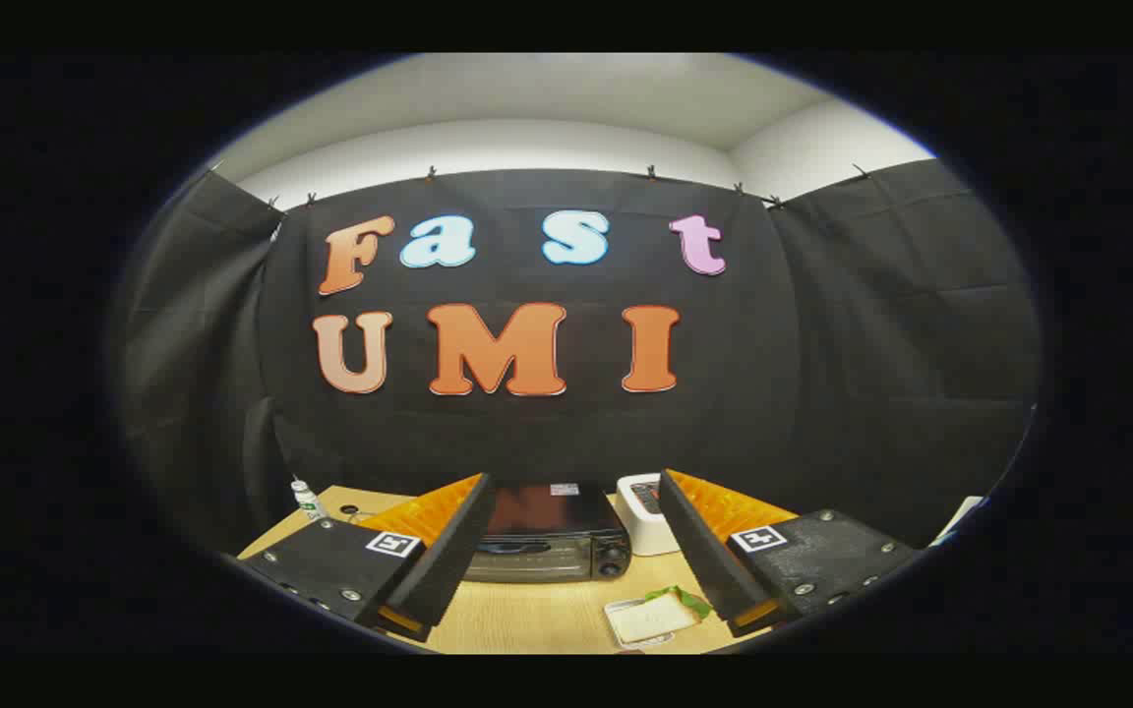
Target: Open the toaster oven, put the food inside, and close the toaster oven door.
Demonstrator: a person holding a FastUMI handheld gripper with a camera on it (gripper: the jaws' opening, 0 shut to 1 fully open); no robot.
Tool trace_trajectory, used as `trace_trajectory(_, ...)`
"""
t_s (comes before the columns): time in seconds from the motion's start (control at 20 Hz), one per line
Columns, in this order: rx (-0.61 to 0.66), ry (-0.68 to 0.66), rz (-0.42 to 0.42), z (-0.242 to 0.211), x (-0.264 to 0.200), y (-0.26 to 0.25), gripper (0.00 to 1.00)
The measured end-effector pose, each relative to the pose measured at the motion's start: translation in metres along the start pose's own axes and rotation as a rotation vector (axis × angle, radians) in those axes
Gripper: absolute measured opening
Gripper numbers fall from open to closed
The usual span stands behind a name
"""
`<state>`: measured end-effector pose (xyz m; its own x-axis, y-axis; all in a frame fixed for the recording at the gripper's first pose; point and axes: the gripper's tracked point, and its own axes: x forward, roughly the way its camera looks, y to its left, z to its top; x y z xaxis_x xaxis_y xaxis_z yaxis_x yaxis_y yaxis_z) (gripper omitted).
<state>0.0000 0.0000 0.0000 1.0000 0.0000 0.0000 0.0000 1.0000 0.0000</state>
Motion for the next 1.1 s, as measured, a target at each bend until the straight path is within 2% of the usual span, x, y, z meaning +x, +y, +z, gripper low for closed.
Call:
trace_trajectory(0.25, -0.037, -0.005, -0.003, 0.006, -0.008, -0.002, 0.99)
trace_trajectory(1.1, -0.033, -0.009, -0.004, 0.015, -0.024, -0.013, 0.99)
